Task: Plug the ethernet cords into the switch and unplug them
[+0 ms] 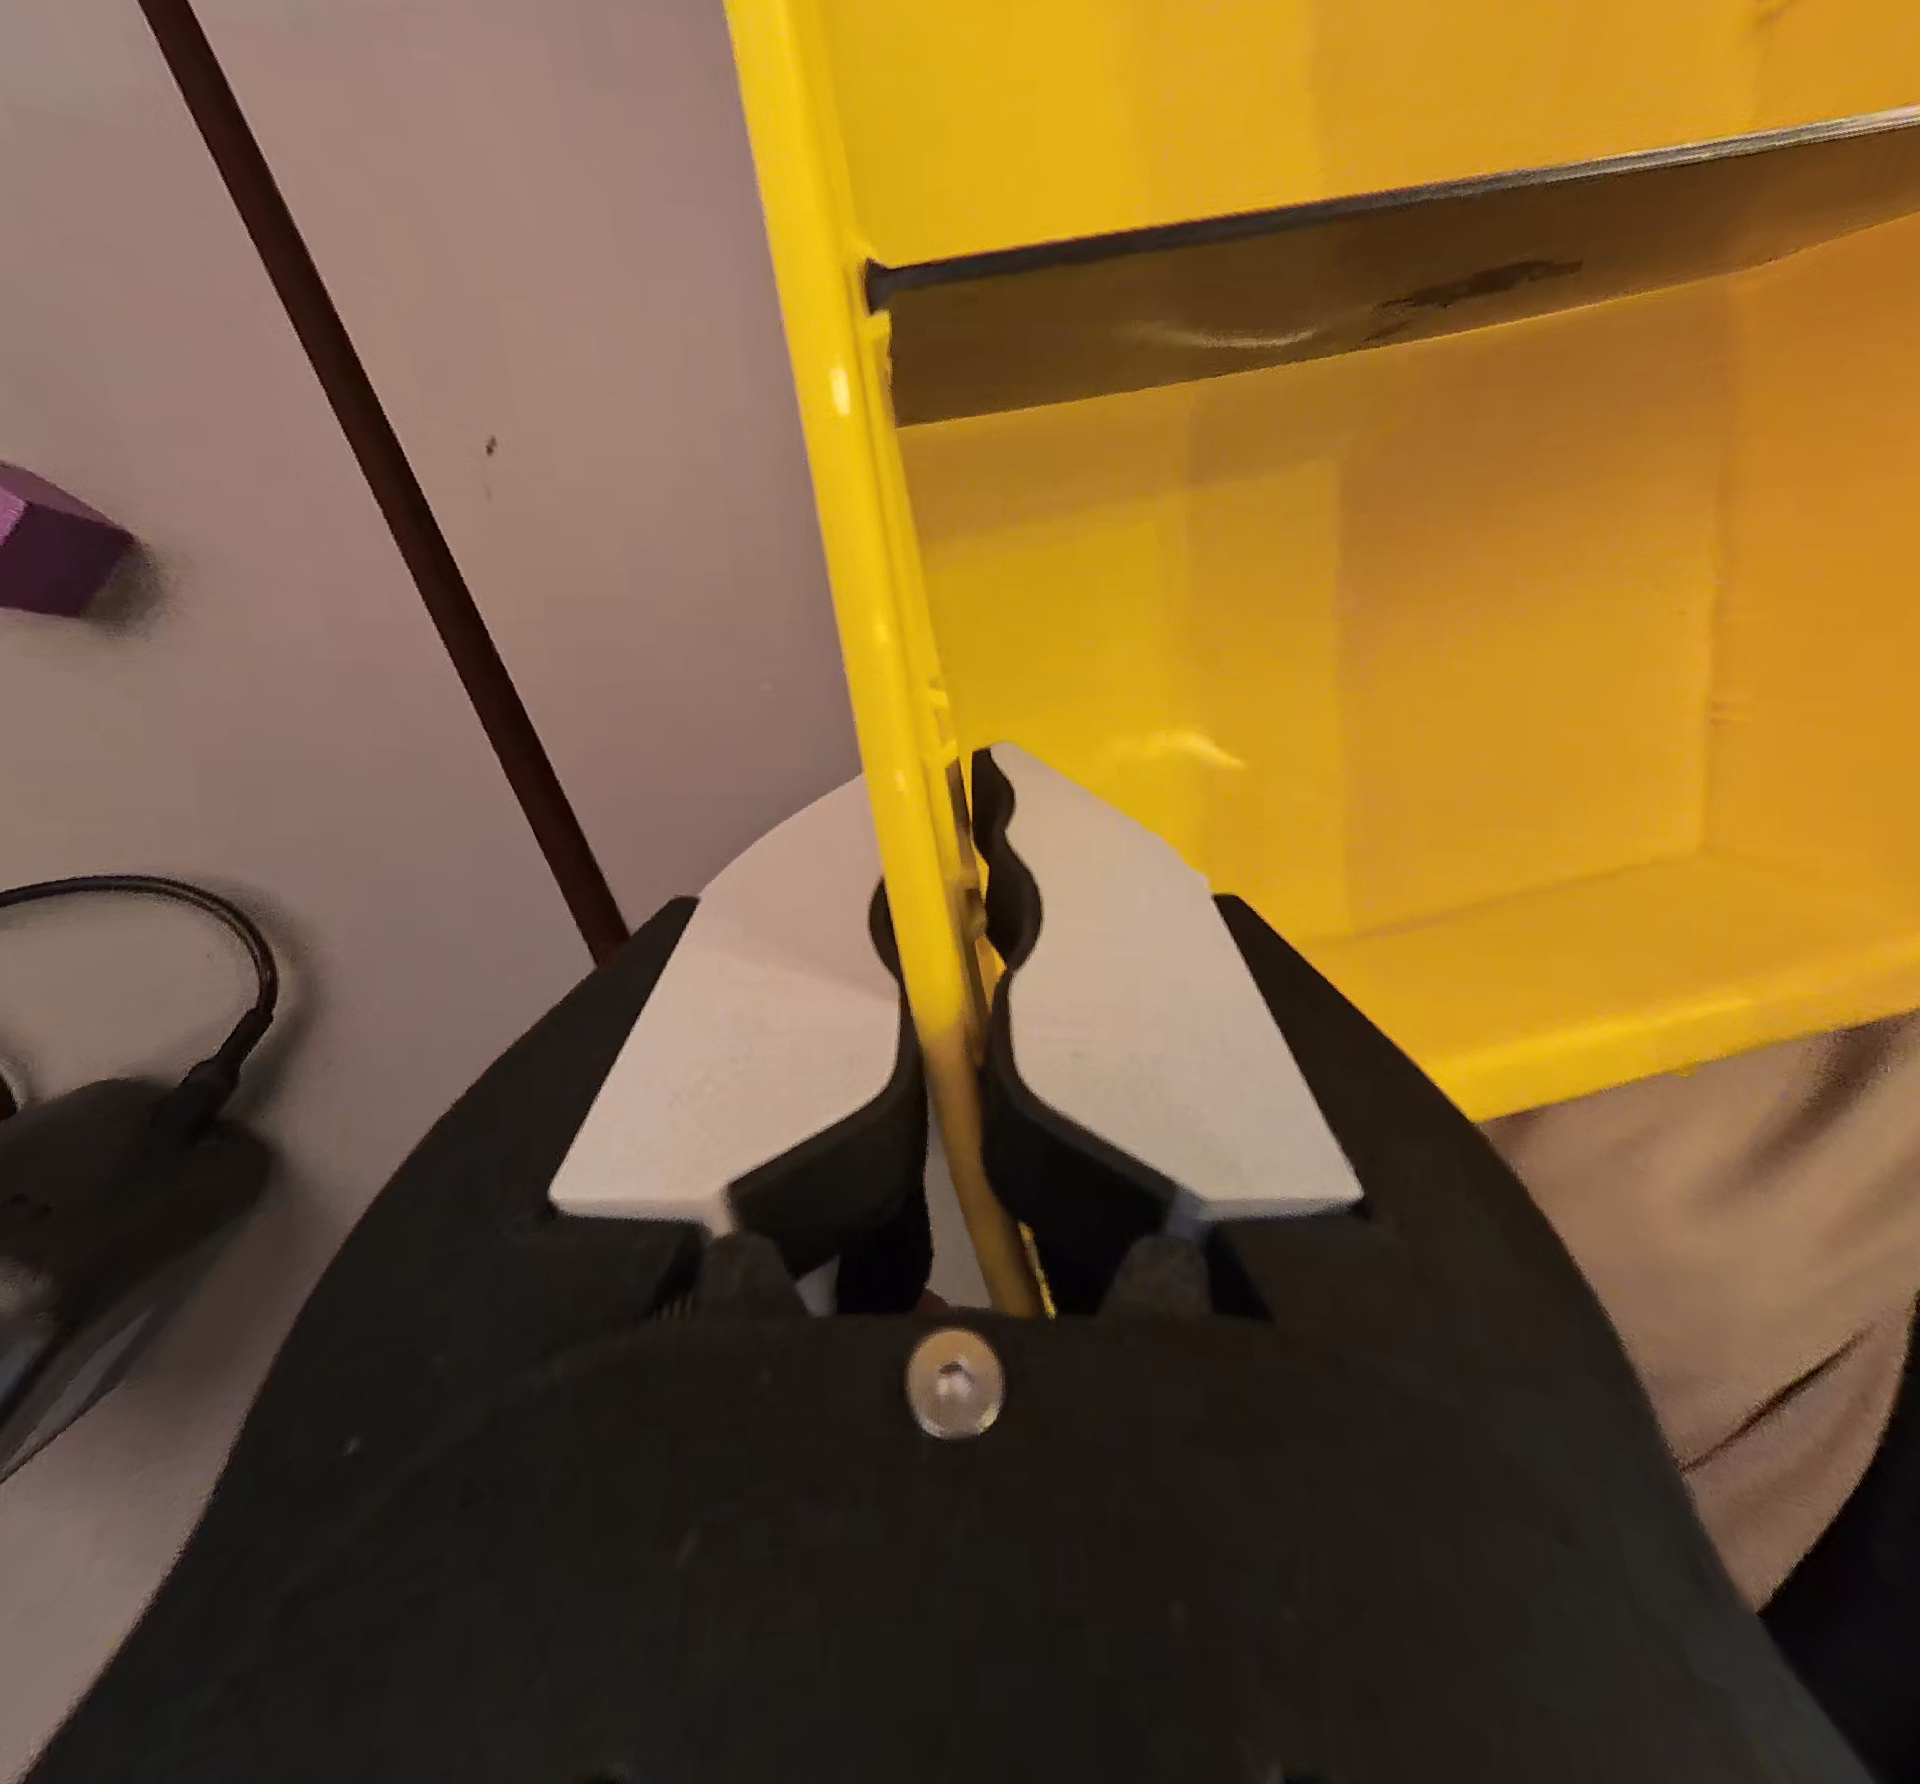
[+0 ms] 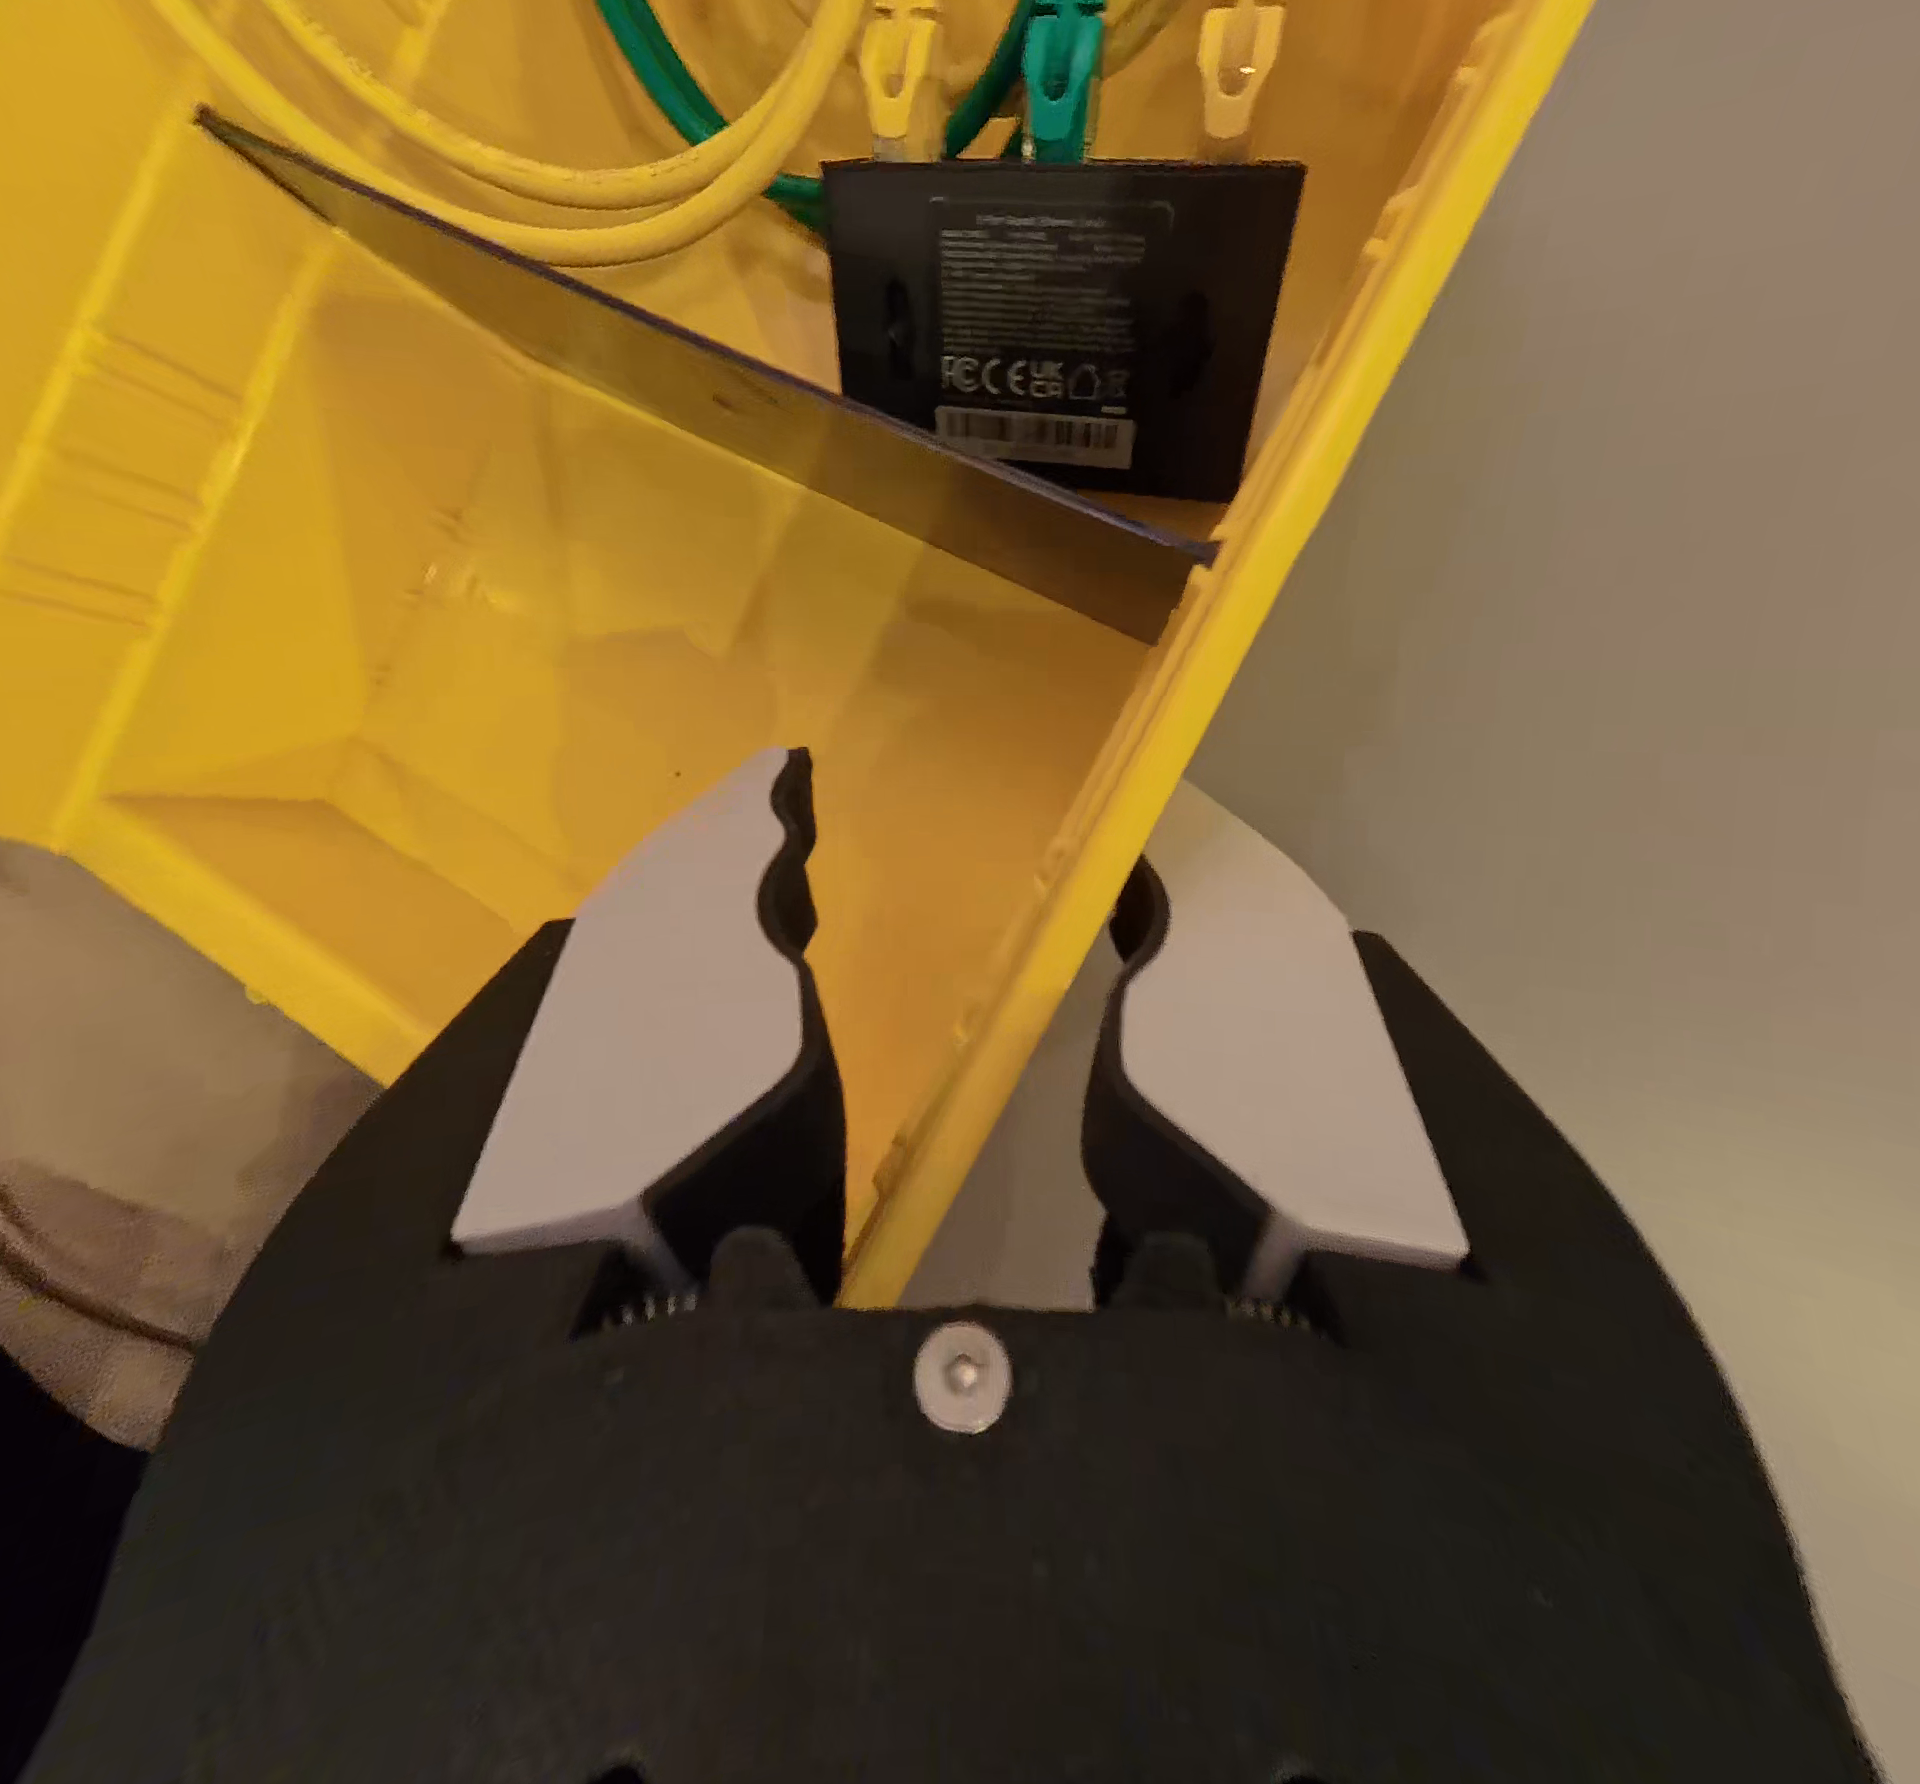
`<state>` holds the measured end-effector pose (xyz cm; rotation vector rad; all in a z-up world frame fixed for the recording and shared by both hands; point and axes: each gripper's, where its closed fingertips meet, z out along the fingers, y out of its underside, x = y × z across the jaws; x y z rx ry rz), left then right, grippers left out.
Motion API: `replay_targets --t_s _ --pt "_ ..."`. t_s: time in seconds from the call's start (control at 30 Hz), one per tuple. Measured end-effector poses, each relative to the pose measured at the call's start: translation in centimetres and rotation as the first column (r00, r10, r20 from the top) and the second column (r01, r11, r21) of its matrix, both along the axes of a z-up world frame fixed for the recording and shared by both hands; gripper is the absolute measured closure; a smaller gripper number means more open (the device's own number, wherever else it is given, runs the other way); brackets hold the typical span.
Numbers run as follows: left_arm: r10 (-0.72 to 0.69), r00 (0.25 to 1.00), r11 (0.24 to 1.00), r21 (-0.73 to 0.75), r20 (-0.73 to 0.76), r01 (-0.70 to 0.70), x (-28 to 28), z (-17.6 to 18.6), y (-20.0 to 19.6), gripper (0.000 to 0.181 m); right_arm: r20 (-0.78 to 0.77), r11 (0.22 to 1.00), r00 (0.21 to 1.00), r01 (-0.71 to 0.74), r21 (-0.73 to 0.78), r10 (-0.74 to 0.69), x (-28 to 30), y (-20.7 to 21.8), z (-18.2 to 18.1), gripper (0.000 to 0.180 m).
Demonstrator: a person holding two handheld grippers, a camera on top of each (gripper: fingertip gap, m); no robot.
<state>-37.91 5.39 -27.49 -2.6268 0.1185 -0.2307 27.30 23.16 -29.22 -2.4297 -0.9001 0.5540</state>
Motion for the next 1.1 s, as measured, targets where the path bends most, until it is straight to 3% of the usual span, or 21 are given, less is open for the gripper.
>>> replay_targets --t_s 0.03,0.23,0.33,0.43,0.67,0.77,0.93,1.1 --pt "0.005 1.000 0.999 0.033 0.024 -0.006 0.1 0.7 0.2 0.175 -0.015 1.000 1.000 -0.014 0.000 0.014 -1.7 -0.4 0.1 0.119" --pt "0.028 0.990 0.978 0.200 0.141 -0.056 -0.2 4.9 -0.6 0.175 -0.008 0.990 0.990 -0.140 0.029 0.140 -11.4 -2.9 0.0 0.104" --pt "0.046 0.986 0.963 0.257 0.157 -0.086 -0.8 6.9 -1.4 0.175 -0.087 0.983 0.980 -0.178 0.040 0.181 -17.1 -4.2 0.2 0.090" --pt "0.062 0.985 0.947 0.303 0.159 -0.109 -1.5 8.6 -1.8 0.175 -0.067 0.966 0.965 -0.249 0.072 0.254 -22.6 -5.7 0.0 0.074" --pt "0.057 0.991 0.912 0.397 0.120 -0.100 -1.1 11.7 -1.8 0.175 -0.277 0.911 0.872 -0.411 0.036 0.404 -34.9 -9.5 1.1 0.033" --pt "0.029 0.997 0.899 0.434 0.078 -0.060 0.3 13.7 -1.7 0.175 -0.379 0.872 0.814 -0.488 -0.032 0.441 -38.5 -11.8 1.9 0.033" --pt "-0.044 0.996 0.874 0.486 0.084 -0.003 4.8 15.9 -0.7 0.175 -0.459 0.867 0.770 -0.499 0.001 0.443 -38.1 -12.2 5.2 0.033" --pt "-0.171 0.984 0.876 0.465 0.054 0.127 12.7 15.2 2.7 0.175 -0.530 0.914 0.748 -0.368 0.169 0.399 -30.4 -9.6 11.6 0.036"
